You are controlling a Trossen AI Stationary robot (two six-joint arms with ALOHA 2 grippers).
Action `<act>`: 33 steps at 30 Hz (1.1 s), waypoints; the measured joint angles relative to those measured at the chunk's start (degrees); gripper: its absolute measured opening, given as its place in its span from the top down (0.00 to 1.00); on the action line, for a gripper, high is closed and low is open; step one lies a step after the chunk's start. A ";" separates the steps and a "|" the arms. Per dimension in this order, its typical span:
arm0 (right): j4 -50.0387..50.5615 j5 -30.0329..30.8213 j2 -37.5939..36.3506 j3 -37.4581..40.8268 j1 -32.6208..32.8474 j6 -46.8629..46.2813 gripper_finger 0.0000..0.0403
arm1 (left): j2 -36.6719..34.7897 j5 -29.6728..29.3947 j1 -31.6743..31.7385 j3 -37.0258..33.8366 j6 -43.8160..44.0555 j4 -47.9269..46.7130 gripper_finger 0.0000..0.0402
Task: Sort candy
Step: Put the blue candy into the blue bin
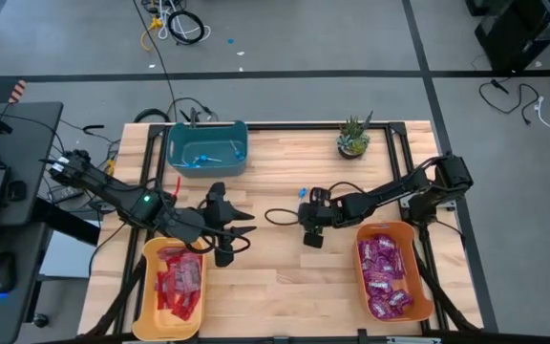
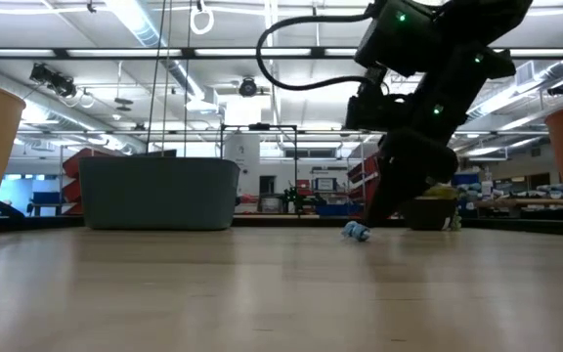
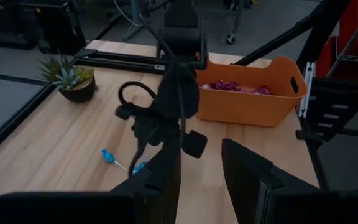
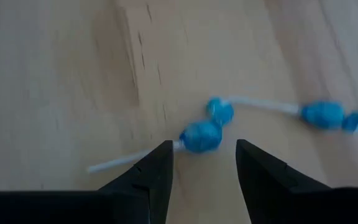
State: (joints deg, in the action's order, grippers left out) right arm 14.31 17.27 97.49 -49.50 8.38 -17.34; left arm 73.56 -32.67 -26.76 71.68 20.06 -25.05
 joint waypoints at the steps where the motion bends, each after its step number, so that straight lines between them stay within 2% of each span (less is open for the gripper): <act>1: 0.80 -0.04 0.00 0.00 0.01 -2.08 0.60 | -0.02 -0.40 0.00 0.00 -0.10 0.02 0.70; 6: 2.16 -1.57 0.00 0.00 0.24 -15.02 0.60 | -0.02 -1.36 0.01 0.00 -0.12 0.00 0.70; 12: -0.58 -2.21 -0.02 0.00 1.02 -24.45 0.59 | -0.02 -2.23 0.00 0.00 -0.16 0.00 0.70; 18: -2.58 -2.57 0.04 0.00 1.21 -27.80 0.58 | -0.02 -2.38 0.00 0.00 0.06 -0.05 0.70; 25: -4.42 -2.56 3.76 -0.07 1.85 -30.40 0.58 | -0.02 -2.36 -0.01 0.00 0.10 -0.03 0.70; 33: -5.09 -2.39 4.82 -0.25 1.79 -30.63 0.59 | -0.02 -2.33 -0.75 0.00 -0.07 -0.09 0.70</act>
State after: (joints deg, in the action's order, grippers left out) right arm 9.22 14.89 102.31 -49.74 10.17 -47.97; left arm 73.54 -35.00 -27.51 71.68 19.99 -25.15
